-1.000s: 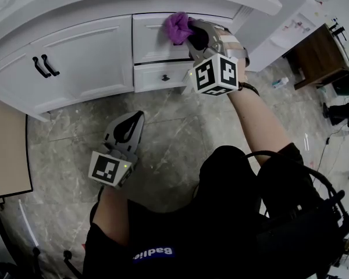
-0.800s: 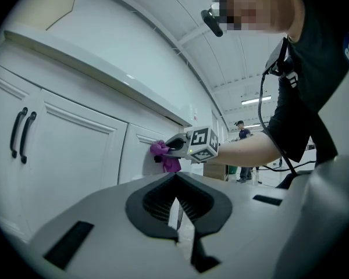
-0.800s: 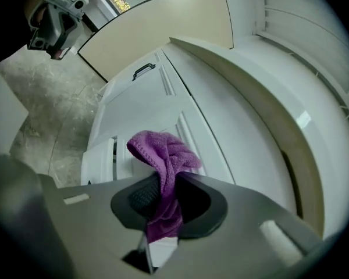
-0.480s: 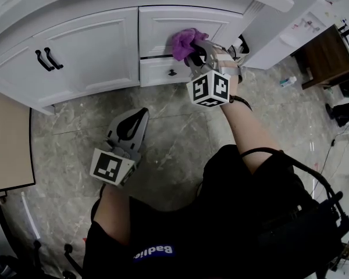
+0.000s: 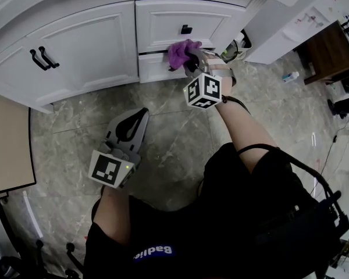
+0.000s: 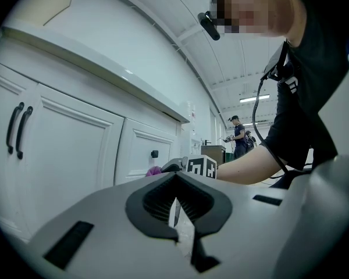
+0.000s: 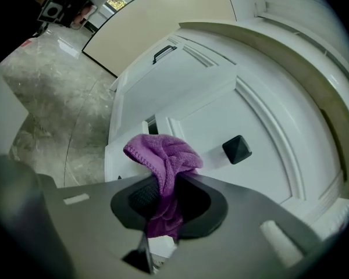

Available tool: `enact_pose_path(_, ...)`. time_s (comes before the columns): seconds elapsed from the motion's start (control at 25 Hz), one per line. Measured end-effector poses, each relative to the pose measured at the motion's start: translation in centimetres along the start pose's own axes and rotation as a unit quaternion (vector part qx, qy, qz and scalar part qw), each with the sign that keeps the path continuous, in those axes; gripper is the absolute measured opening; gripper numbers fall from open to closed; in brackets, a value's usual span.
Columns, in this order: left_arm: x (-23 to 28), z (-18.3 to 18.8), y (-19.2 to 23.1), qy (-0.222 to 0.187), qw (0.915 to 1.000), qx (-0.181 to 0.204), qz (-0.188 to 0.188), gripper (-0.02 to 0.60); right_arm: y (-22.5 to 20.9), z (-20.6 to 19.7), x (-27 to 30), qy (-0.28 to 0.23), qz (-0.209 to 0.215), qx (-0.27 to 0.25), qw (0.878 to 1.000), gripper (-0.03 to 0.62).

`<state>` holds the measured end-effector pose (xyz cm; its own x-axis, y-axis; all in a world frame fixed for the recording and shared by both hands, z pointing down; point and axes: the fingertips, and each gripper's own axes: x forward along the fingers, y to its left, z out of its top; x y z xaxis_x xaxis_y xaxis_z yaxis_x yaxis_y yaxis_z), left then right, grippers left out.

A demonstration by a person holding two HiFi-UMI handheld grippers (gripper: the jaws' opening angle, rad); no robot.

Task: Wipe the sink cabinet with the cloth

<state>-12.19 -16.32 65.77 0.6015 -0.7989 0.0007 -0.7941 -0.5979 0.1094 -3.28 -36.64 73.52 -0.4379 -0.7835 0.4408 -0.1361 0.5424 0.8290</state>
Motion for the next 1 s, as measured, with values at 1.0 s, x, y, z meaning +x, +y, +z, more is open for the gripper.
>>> enact_pose_path(1.0,1.1,0.4,-0.4,-0.015,0.9999,0.002,-0.001,0.0,-8.7,-2.4,-3.8,0.02,-0.057,-0.068,0.996,0.057)
